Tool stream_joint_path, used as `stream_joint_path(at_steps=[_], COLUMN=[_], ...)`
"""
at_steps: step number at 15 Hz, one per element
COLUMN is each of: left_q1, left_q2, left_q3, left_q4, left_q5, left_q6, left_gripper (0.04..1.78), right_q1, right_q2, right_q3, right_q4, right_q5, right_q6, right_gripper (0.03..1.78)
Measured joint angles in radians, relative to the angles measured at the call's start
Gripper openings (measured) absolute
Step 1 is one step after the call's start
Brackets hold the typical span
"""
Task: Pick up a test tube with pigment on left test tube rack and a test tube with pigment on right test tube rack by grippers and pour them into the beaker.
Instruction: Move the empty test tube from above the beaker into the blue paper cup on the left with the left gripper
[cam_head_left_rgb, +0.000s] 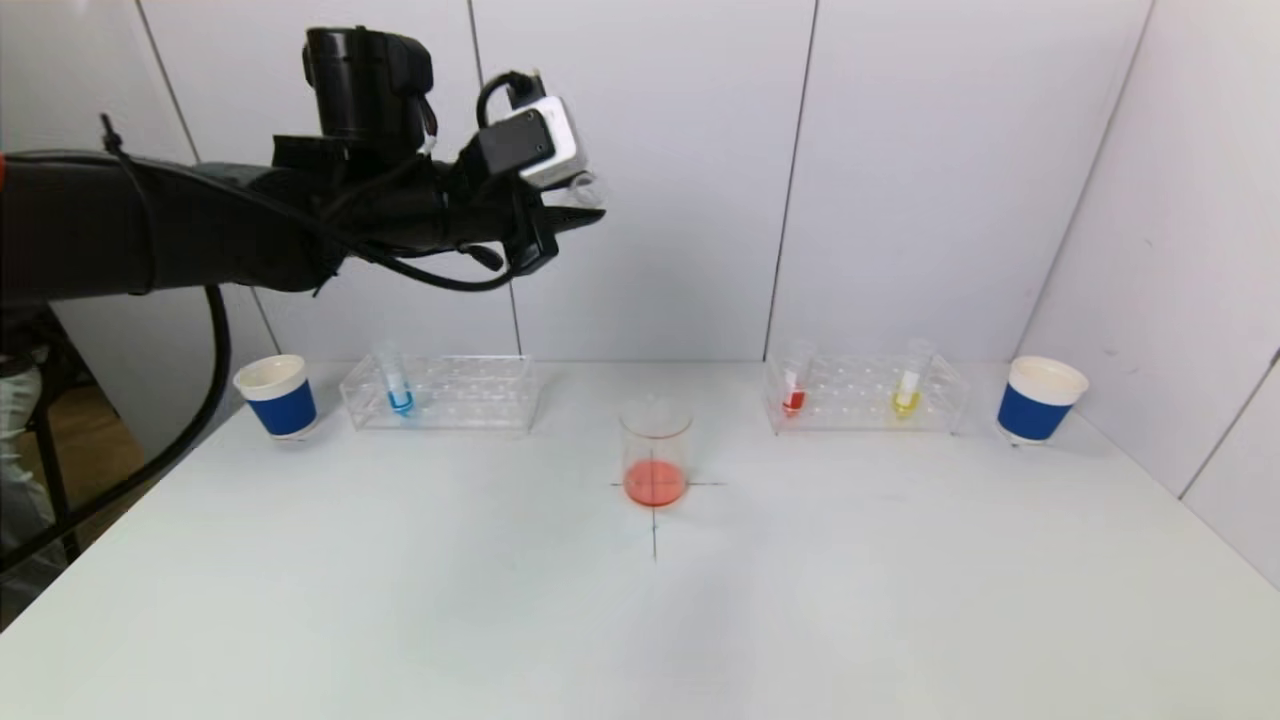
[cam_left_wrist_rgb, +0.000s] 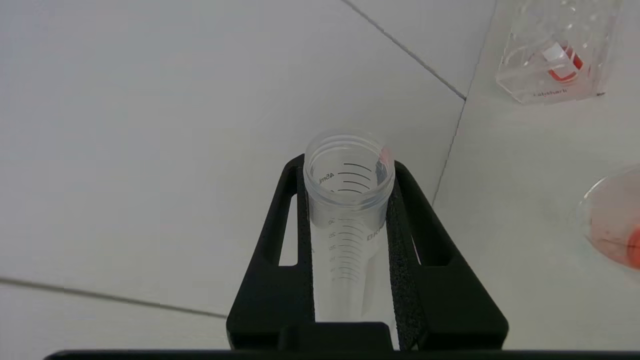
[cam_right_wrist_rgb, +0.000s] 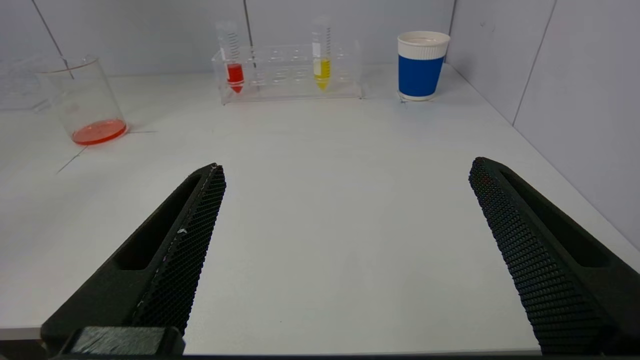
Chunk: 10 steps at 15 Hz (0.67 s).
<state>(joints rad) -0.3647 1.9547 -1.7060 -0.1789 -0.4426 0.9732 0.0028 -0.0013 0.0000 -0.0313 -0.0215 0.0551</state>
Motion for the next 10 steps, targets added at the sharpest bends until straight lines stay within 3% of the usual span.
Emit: stream_joint_path(at_steps=[6,10], left_q1=[0.040,0.166], left_q2=[-0.112,-0.119], left_q3=[-0.070,-0.070], left_q4=[0.113,0.106], left_q5=[0.223,0.441], left_q6=[-0.464,-0.703], left_gripper=[0.44,0.44], right_q1=[0.000,0.000], right_q2=[0.000,0.000], right_q3=[0.000,0.000], right_q4=[0.000,0.000], right_q5=[0.000,0.000], right_q6=[0.000,0.000], right_gripper=[1.77,1.77])
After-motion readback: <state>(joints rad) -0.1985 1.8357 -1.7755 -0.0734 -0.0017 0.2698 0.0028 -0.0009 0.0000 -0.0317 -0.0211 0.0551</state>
